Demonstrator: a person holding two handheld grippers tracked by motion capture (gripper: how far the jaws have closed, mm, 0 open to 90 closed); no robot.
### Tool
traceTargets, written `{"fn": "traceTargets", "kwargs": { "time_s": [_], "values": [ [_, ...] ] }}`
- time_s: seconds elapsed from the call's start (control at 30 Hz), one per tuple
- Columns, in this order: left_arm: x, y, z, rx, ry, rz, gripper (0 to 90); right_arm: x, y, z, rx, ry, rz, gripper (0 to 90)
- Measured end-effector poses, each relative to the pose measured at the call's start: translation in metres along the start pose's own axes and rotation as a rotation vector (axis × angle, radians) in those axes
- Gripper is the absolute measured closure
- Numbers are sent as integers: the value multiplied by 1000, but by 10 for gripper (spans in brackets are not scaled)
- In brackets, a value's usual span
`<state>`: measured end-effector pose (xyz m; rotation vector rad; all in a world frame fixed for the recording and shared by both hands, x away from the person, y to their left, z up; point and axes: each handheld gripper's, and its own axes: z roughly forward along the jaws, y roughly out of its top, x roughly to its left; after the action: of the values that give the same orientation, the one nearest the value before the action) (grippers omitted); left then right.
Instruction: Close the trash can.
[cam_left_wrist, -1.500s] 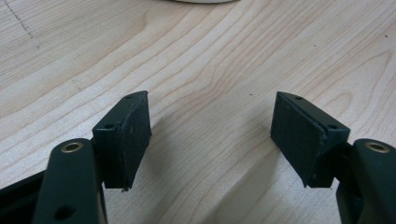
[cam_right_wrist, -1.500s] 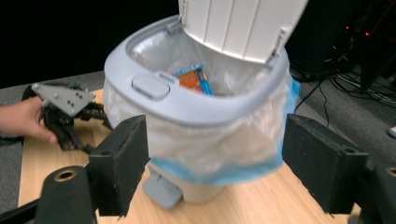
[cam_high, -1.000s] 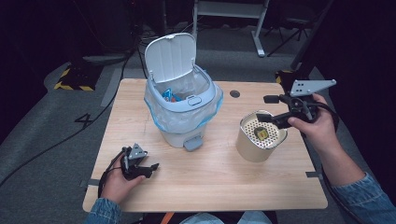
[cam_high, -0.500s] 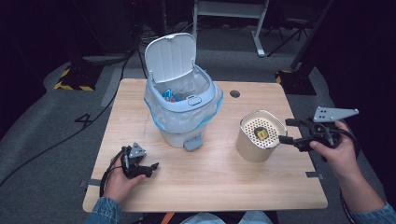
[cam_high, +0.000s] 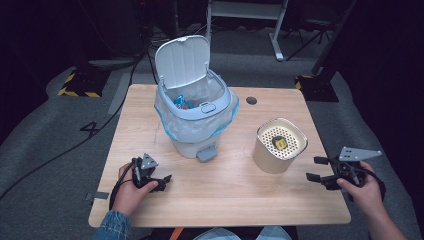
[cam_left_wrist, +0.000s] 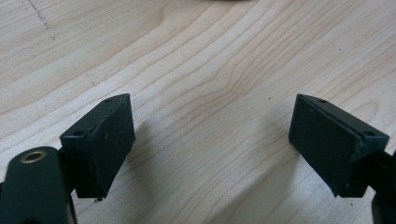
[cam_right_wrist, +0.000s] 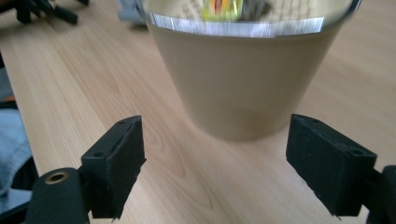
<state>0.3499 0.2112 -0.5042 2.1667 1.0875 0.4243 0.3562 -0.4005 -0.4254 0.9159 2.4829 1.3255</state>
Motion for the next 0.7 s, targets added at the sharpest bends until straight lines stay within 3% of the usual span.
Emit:
{"fn": "traceTargets", "kwargs": {
  "time_s": [0.13, 0.3, 0.6, 0.7],
  "values": [
    [0, 0, 0, 0, 0, 0, 148, -6, -25, 19, 37, -18, 24, 193],
    [0, 0, 0, 1, 2, 2, 152, -8, -43, 36, 51, -40, 57, 181],
    [-1, 1, -3, 27, -27, 30, 161, -2, -57, 54, 98, -174, 7, 183],
    [-1, 3, -5, 32, -25, 24, 224, 0, -57, 56, 97, -202, -1, 173]
  ]
}}
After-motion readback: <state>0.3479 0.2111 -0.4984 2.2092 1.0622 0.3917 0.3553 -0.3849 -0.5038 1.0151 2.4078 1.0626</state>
